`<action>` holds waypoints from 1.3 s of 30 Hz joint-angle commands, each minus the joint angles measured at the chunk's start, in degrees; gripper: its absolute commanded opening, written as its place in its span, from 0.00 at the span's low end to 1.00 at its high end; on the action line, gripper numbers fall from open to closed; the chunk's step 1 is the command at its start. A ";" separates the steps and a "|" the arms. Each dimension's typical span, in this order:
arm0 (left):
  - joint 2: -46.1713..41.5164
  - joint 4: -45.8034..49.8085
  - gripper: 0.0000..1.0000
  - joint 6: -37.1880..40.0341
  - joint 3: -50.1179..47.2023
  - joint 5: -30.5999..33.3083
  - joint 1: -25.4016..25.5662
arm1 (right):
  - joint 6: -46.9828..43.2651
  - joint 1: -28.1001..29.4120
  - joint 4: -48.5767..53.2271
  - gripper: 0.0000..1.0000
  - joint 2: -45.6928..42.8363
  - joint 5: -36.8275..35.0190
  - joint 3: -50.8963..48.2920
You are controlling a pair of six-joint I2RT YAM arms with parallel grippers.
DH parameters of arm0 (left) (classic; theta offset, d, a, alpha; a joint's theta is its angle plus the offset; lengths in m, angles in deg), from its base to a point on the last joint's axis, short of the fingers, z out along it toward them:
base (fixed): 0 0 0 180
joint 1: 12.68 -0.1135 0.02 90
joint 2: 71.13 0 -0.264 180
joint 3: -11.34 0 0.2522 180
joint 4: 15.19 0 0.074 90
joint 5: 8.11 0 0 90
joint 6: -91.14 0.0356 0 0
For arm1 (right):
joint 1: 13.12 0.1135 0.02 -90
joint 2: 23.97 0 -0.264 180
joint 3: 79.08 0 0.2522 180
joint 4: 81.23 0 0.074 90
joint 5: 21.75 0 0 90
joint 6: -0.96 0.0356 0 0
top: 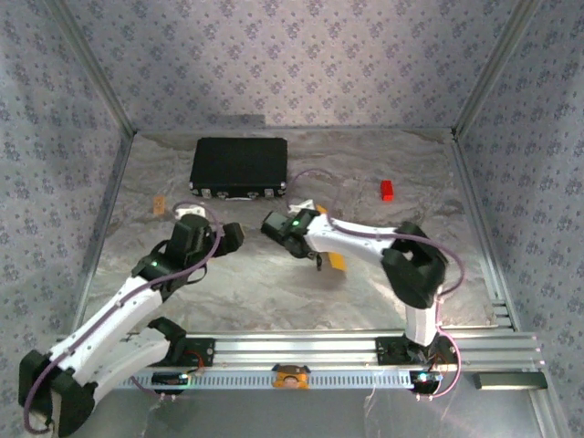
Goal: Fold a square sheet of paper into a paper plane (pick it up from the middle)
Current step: Turn over the paper at the center of the table.
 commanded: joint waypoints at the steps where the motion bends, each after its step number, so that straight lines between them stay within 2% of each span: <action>1: -4.60 3.96 1.00 -1.47 -1.69 1.40 -1.61 | 0.66 1.94 0.88 0.10 4.13 5.21 5.29; 5: -6.71 6.60 1.00 -1.26 -1.59 1.75 -2.76 | 0.47 1.63 -4.93 0.18 5.37 15.00 6.59; 8: -6.53 8.02 1.00 -0.73 -1.42 0.82 -3.03 | 0.62 -0.45 -12.02 0.30 2.91 24.52 3.52; 10: -6.12 7.49 1.00 0.07 -2.01 -1.91 -3.16 | 0.69 -1.62 -17.89 0.46 -0.18 30.29 0.13; 13: -4.97 5.46 1.00 0.65 -2.95 -6.81 -3.27 | 2.36 -4.54 -24.49 0.52 -4.93 35.73 -4.58; 17: -1.22 4.76 1.00 1.29 -1.87 -11.56 -3.41 | 4.23 -10.53 -31.68 0.48 -12.10 41.27 -14.87; 20: 3.11 6.10 0.98 1.24 0.64 -14.91 -3.45 | 6.87 -16.18 -39.78 0.40 -17.77 48.18 -24.43; 21: 4.28 6.07 0.92 1.06 1.19 -16.15 -3.46 | 7.30 -17.63 -43.17 0.38 -19.50 49.73 -27.22; 23: 5.83 4.45 0.86 0.89 1.34 -19.37 -3.45 | 7.29 -20.52 -47.49 0.34 -21.64 53.03 -31.45; 24: 6.27 3.06 0.82 0.46 0.93 -20.88 -3.48 | 6.98 -21.83 -48.61 0.30 -22.09 54.59 -32.85; 29: 8.30 -7.42 0.73 -5.78 -2.92 -25.06 -3.17 | 5.25 -25.80 -52.19 0.22 -22.63 61.34 -36.07; 32: 11.25 -12.50 0.72 -9.51 -3.43 -24.25 -0.60 | 3.62 -27.33 -52.52 0.18 -21.41 65.61 -36.53; 35: 15.97 -13.07 0.73 -9.60 -0.83 -22.39 3.31 | 3.84 -28.84 -54.79 0.11 -19.32 69.84 -37.22; 39: 22.95 -11.11 0.73 -8.03 3.97 -22.36 6.00 | 3.91 -29.10 -57.05 0.10 -17.28 72.31 -37.53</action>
